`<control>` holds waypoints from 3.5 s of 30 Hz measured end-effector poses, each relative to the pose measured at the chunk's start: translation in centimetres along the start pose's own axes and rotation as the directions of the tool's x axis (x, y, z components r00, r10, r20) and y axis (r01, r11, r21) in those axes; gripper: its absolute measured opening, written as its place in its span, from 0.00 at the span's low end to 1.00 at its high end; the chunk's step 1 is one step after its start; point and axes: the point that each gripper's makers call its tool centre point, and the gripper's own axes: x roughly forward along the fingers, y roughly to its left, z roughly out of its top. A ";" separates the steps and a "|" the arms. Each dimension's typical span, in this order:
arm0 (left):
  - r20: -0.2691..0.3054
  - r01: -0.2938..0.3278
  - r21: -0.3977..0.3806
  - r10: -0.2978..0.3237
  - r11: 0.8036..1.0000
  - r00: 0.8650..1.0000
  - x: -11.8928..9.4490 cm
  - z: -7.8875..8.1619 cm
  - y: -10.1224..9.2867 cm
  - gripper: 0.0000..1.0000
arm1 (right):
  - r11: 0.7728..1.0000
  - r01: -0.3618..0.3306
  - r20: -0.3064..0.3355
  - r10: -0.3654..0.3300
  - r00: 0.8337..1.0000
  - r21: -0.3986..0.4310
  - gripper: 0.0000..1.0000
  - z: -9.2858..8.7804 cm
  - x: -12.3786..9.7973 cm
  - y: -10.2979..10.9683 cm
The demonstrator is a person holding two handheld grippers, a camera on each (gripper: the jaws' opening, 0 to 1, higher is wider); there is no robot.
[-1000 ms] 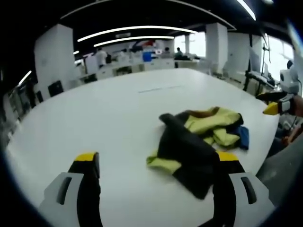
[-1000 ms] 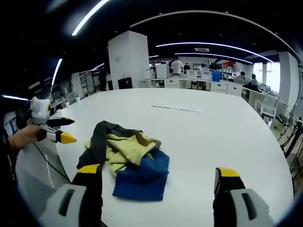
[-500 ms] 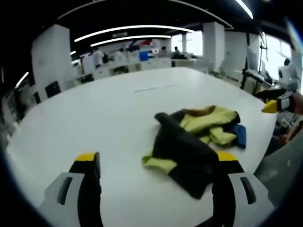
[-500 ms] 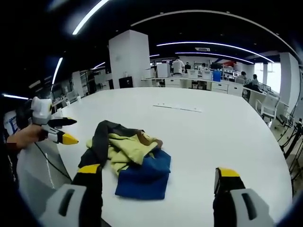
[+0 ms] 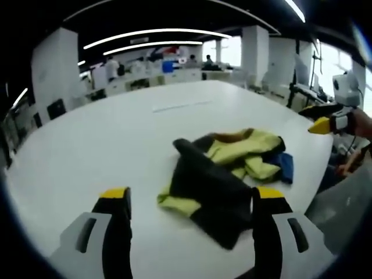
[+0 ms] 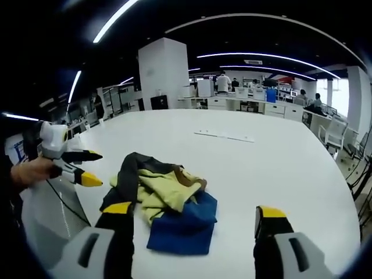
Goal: Fold the garment on the visible template until the final outline fits inside the template.
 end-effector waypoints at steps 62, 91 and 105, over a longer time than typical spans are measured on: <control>-0.058 -0.113 -0.045 0.110 0.993 0.992 5.1 3.7 2.3 0.00 | 0.982 0.098 -0.056 -0.108 0.993 -0.161 0.00 -2.1 4.1 -1.7; 0.206 0.001 -0.127 0.025 0.992 0.978 5.4 14.1 7.3 0.00 | 0.958 0.268 0.060 -0.263 0.963 -0.104 0.00 7.6 6.6 -14.7; 0.170 0.079 -0.253 -0.036 0.964 0.985 12.7 12.7 10.2 0.00 | 0.961 0.276 0.045 -0.276 0.960 0.008 0.00 9.0 12.5 -18.7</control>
